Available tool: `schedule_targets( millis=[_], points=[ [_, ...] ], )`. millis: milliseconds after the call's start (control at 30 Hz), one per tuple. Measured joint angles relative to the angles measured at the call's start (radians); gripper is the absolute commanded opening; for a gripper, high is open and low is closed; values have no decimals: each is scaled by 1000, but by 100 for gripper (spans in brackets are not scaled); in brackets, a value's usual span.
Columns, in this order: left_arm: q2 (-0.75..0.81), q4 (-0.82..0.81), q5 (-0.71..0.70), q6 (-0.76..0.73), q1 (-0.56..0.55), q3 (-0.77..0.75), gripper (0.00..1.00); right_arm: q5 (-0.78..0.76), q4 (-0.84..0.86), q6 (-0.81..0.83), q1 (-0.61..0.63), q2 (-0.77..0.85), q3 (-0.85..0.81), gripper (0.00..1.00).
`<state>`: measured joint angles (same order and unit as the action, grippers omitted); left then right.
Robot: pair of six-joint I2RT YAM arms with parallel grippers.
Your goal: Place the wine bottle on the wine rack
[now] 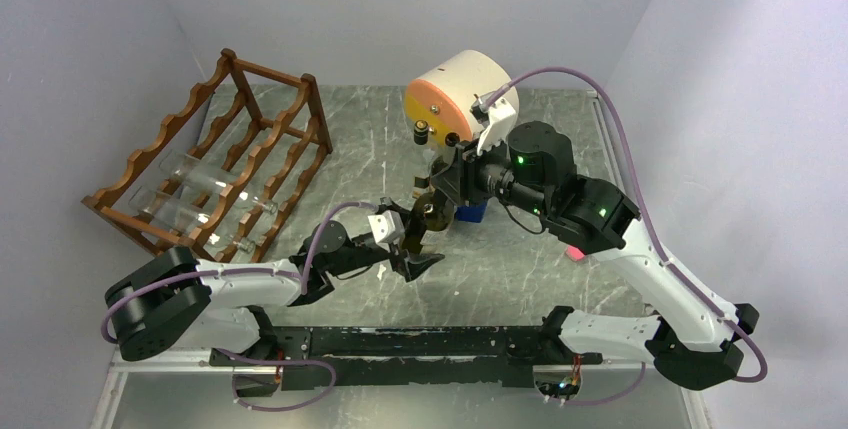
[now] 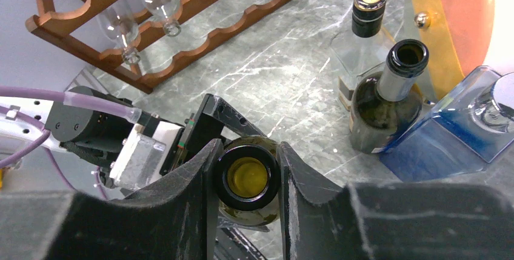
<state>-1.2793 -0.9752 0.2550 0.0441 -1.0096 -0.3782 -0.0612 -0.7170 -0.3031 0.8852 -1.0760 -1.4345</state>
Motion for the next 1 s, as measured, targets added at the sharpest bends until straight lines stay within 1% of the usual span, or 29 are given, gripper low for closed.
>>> schedule_targets(
  millis=[67, 100, 133, 167, 200, 233, 267, 300, 333, 367, 400, 433, 467, 600, 667, 733, 867, 1000],
  points=[
    [0, -33, 6, 0, 0, 3, 73, 9, 0, -7, 0, 0, 0, 0],
    [0, -45, 14, 3, 0, 6, 65, 13, 1, -10, 0, 0, 0, 0],
    [0, -50, 13, 9, 0, 10, 55, 17, 0, -12, 0, 0, 0, 0],
    [0, -53, 11, 8, 3, 12, 41, 20, -6, -13, 0, 2, 0, 0],
    [0, -54, 12, 0, 6, 13, 28, 23, -9, -13, 0, 3, 0, 0],
    [0, -54, 16, 0, 5, 13, 10, 26, -8, -14, 0, 3, 0, 0],
    [1, -52, 17, -3, 5, 13, 8, 28, -10, -15, -1, 3, 0, 1],
    [2, -47, 19, -9, 5, 13, 7, 29, -12, -15, 0, 3, 0, 7],
    [5, -41, 18, -15, 5, 12, 7, 32, -14, -15, -1, 4, 0, 19],
    [11, -25, 18, -24, 5, 10, 7, 34, -16, -14, -1, 4, 0, 32],
    [18, -8, 16, -36, 6, 6, 7, 37, -23, -14, -1, 5, 0, 49],
    [26, 18, 14, -53, 6, 0, 7, 38, -32, -13, -1, 6, -3, 56],
    [34, 43, 13, -73, 6, -8, 7, 39, -47, -15, -1, 7, -10, 60],
    [69, 201, 10, -208, 2, -70, 7, 23, -123, -22, -1, 0, -83, 66],
    [82, 311, 9, -280, 2, -137, 7, 4, -175, -24, -1, -6, -140, 68],
    [88, 379, 0, -341, 2, -195, 7, -10, -222, -26, -1, -6, -190, 69],
    [108, 402, -24, -488, 2, -233, 7, -30, -312, -24, 0, -6, -264, 70],
    [108, 473, -41, -688, 2, -250, 7, -35, -410, -13, -1, -13, -311, 72]
  ],
)
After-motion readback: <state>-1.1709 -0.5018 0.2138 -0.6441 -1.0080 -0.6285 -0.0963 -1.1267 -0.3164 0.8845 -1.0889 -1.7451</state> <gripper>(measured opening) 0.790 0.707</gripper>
